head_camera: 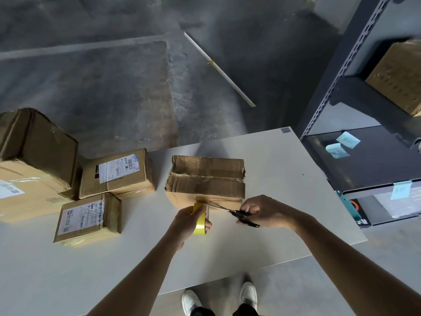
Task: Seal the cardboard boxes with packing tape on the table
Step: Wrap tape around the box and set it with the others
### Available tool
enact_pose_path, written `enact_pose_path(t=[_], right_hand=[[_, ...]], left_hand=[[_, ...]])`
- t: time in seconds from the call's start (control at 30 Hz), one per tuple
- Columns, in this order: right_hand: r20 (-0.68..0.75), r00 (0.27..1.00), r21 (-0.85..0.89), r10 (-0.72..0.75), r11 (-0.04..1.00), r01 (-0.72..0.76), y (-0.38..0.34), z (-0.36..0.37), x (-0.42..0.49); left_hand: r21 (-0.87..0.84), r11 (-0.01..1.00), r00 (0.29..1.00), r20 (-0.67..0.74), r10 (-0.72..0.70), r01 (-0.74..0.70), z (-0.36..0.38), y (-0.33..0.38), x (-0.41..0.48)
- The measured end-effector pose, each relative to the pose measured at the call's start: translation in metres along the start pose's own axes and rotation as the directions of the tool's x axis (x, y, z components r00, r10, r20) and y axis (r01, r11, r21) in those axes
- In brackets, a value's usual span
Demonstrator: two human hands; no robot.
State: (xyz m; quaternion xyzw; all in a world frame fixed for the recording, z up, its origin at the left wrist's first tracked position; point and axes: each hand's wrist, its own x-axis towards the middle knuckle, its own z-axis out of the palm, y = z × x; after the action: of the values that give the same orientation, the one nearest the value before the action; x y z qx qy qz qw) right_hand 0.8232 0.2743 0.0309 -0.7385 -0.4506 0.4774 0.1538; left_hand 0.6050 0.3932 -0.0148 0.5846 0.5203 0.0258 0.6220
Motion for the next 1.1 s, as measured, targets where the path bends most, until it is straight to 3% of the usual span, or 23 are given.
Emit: enact_pose_path(t=[0.37, 1.1], right_hand=[[0.025, 0.999, 0.065, 0.023, 0.998, -0.025, -0.025, -0.004, 0.014], [0.065, 0.998, 0.014, 0.002, 1.000, -0.003, -0.029, -0.007, 0.031]], left_hand=[[0.022, 1.000, 0.999, 0.032, 0.002, -0.003, -0.002, 0.005, -0.006], [0.034, 0.999, 1.000, 0.019, -0.014, 0.013, -0.004, 0.015, -0.008]])
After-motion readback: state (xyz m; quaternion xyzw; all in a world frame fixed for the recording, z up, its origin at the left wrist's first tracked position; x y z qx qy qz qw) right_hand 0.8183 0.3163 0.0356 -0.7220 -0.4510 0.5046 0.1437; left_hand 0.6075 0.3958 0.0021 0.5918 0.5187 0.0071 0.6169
